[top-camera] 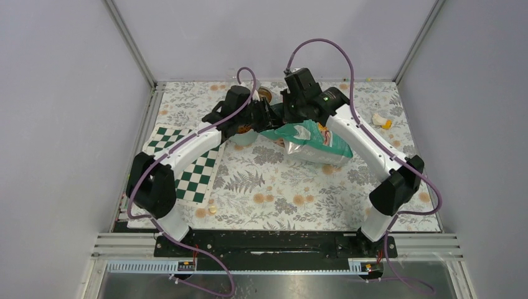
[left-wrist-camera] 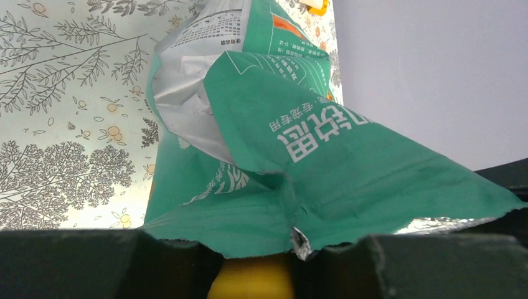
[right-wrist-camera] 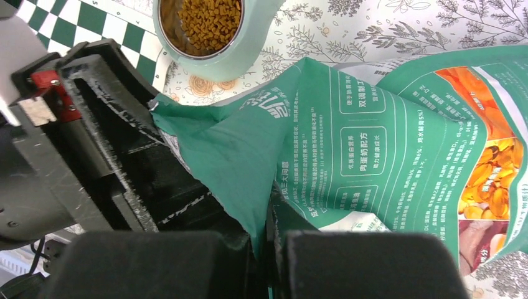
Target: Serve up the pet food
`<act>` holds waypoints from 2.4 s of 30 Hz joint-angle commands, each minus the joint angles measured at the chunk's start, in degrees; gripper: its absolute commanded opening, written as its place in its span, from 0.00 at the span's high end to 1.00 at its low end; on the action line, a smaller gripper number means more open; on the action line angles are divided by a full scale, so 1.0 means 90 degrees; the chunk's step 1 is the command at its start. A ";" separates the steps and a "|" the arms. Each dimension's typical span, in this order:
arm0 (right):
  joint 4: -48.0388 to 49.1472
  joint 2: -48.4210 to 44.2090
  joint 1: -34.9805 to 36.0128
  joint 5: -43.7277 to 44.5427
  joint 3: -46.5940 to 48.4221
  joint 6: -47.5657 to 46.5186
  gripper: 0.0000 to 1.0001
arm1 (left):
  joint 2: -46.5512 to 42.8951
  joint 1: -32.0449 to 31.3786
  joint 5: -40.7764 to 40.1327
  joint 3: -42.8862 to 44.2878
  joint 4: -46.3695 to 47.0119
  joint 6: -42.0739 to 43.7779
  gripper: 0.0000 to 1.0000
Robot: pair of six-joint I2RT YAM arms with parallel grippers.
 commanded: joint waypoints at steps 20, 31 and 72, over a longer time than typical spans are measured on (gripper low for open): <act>0.0715 -0.0647 -0.0236 -0.0275 -0.0275 0.0188 1.00 | 0.0691 -0.0039 0.1799 -0.1177 0.4369 -0.1921 1.00; 0.0532 -0.0970 -0.0743 -0.0406 -0.0044 0.0119 1.00 | -0.0189 0.0155 0.1581 -0.1912 0.5867 -0.3104 1.00; 0.0429 -0.1441 -0.1305 -0.0704 0.0081 0.0251 1.00 | -0.2580 0.1052 0.0573 -0.2412 0.4145 -0.2694 1.00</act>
